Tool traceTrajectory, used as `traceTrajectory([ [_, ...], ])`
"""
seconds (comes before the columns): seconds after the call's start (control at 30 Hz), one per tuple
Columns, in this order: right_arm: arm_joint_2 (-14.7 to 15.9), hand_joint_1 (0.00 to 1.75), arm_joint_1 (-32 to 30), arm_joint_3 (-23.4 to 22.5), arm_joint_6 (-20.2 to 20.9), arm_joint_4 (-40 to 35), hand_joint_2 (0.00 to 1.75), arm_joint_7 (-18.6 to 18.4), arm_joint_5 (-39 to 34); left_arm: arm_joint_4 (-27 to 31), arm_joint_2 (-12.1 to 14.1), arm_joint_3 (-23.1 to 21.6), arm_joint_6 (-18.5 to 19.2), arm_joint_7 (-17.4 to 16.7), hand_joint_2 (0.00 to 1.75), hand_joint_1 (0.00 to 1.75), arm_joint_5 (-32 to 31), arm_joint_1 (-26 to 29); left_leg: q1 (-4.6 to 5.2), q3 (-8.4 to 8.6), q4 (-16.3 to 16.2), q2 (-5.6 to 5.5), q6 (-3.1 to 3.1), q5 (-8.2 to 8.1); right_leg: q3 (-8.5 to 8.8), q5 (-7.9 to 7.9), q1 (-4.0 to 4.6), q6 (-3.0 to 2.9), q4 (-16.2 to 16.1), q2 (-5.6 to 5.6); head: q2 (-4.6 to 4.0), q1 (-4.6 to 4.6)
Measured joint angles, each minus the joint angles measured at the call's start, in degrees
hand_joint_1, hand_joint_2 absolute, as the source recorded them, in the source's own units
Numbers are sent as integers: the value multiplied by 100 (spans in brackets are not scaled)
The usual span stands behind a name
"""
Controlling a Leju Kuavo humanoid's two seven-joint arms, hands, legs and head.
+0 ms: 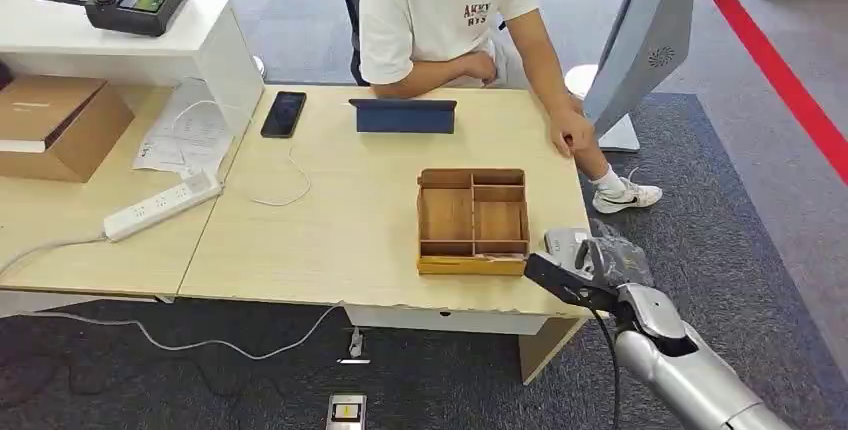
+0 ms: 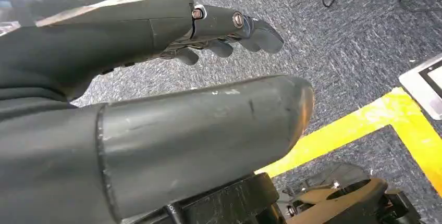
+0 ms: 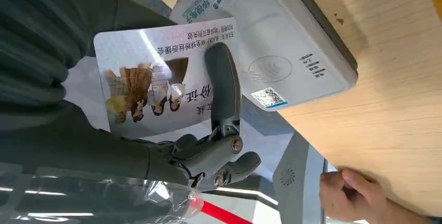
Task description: Pass the card to the sensor for recognition and then transmit it.
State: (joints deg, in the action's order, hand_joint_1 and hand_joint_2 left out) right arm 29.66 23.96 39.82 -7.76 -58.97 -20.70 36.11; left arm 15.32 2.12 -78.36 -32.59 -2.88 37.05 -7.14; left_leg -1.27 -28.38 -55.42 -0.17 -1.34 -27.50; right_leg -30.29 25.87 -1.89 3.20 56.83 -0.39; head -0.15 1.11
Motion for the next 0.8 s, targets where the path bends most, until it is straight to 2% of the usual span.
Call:
traceTrajectory([
  [0.37,-29,175,0,11,-148,171,175,4,-75,0,-2,0,37,-13,0,0,-39,1,0,13,-1,1,0,1,12,-5,0,0,0,0,0,0],
  [0.53,-50,175,-33,11,-538,105,175,-265,278,0,-4,0,35,-9,0,0,-55,3,0,4,-1,0,3,5,10,-9,-1,3,0,0,0,2],
  [0.7,-88,175,-30,9,-568,-28,175,-365,367,0,-17,0,37,-9,0,0,-57,-2,0,3,-1,-1,3,5,8,-10,0,3,0,0,0,0],
  [0.8,-123,175,-1,9,-936,-221,175,-370,759,0,-22,0,24,39,0,0,-50,1,0,-14,0,-2,3,5,7,-10,0,3,3,0,0,-2],
])
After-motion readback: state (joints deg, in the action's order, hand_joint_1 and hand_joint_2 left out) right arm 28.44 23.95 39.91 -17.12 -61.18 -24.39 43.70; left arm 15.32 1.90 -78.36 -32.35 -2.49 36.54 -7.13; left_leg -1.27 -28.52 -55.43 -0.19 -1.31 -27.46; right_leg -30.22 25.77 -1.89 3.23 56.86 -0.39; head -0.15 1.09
